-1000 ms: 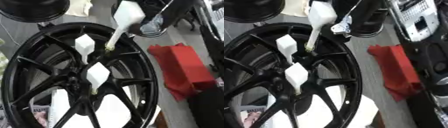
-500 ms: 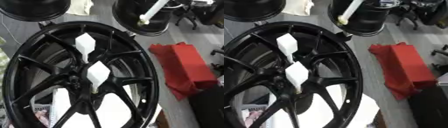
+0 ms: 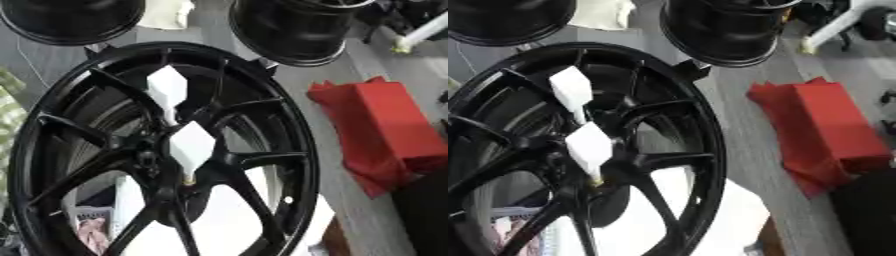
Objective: Pull the pin out of the wheel hub.
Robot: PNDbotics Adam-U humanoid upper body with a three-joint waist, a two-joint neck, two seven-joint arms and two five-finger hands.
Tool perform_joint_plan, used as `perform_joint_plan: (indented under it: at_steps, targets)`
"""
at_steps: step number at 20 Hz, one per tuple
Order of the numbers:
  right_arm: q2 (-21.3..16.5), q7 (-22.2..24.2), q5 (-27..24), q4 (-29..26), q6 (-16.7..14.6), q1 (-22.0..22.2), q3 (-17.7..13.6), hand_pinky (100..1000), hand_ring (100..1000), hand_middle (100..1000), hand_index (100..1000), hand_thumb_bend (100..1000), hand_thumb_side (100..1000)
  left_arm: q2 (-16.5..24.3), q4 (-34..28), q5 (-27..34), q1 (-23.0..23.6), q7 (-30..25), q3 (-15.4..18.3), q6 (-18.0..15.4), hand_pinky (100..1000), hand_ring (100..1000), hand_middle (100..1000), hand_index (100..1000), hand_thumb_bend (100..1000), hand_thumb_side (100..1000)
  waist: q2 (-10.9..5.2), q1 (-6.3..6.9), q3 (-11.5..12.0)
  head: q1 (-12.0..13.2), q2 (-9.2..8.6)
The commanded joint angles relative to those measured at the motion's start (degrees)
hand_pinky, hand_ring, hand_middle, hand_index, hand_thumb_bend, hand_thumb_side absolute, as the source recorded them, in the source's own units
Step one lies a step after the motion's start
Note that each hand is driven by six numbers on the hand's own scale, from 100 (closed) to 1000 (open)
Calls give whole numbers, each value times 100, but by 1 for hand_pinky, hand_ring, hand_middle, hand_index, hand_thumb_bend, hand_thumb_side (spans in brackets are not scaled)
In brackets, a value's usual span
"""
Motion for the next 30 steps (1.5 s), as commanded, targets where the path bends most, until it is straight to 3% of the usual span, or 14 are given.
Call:
perform_joint_plan:
  at_steps: [1,6,9,12,15,16,17,20,23,26,30]
  targets:
    - [66,-493,398,-97,-122,604,-453,805,682,312,519,273,100,54,-108,-25,-27,43,71,-41,791,606,531,689,100,734,-73,53,-29,110,-48]
    - [1130,-977,1159,-623,-202,1594,-777,825,726,383,581,325,100,-2,-108,-36,-52,62,80,-75,791,605,530,689,100,732,-26,178,-18,185,-121]
    - [1821,-1005,1685,-949,-145,1893,-823,871,788,539,678,398,100,-29,-108,-32,-74,64,76,-84,792,605,530,689,100,732,-3,220,5,182,-161]
    - [2419,-724,2145,-1155,-124,2074,-812,952,887,769,807,458,100,-54,-108,-25,-86,61,73,-84,792,604,530,689,100,733,8,256,11,175,-179]
    - [2798,-498,2352,-1146,-203,2155,-817,999,958,850,855,449,100,-76,-108,-15,-103,61,66,-81,792,604,530,689,100,733,5,290,5,157,-185]
    - [2889,-479,2359,-1107,-241,2156,-834,1000,973,863,857,391,100,-84,-108,-10,-109,59,62,-78,792,604,531,689,100,733,2,301,5,148,-189]
    - [2963,-487,2338,-1063,-275,2151,-855,1000,974,861,853,345,100,-91,-108,-6,-113,57,58,-75,792,604,530,689,100,733,-2,312,5,142,-195]
    - [3102,-634,2170,-996,-370,2136,-910,1000,969,846,841,327,100,-103,-108,6,-116,53,55,-75,793,604,530,689,100,732,-13,343,15,152,-206]
    - [3202,-1079,1660,-1180,-480,2098,-915,998,902,747,781,469,100,-108,-108,20,-126,46,48,-83,793,603,530,689,100,731,-21,365,25,168,-205]
    - [3220,-1778,918,-1454,-665,2014,-775,970,821,626,717,333,152,-104,-108,31,-153,34,37,-98,793,602,530,689,100,727,-20,384,42,176,-227]
    - [3151,-2174,166,-1499,-1348,1776,-466,981,811,609,709,179,261,-83,-108,28,-238,3,0,-135,793,602,531,689,100,719,-8,402,65,162,-250]
